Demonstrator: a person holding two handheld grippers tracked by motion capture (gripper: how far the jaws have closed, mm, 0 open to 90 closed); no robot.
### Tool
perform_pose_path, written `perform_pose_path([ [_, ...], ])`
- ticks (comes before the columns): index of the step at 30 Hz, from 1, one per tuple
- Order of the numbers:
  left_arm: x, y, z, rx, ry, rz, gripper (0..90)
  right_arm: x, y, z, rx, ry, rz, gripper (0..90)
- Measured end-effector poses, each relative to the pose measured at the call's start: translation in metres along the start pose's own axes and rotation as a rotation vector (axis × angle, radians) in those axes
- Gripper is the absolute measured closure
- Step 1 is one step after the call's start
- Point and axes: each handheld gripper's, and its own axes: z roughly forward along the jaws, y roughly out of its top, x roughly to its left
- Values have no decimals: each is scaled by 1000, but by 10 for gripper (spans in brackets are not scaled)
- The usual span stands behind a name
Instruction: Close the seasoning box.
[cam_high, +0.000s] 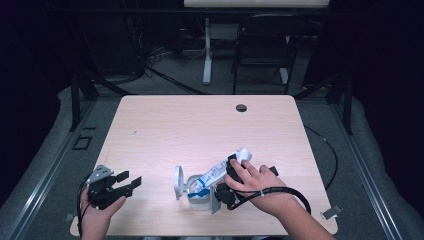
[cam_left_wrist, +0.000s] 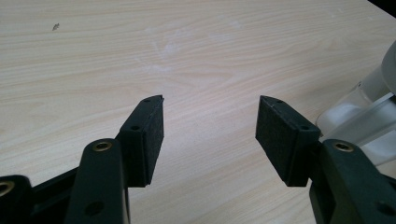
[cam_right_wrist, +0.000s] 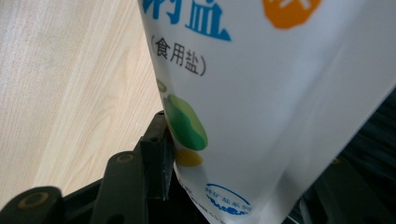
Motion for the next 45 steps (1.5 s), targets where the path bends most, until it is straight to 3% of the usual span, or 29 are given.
perform_pose_path([
  [45, 1, 1, -2, -11, 0, -3, 425, -3, 1, -5, 24, -8, -36, 537],
])
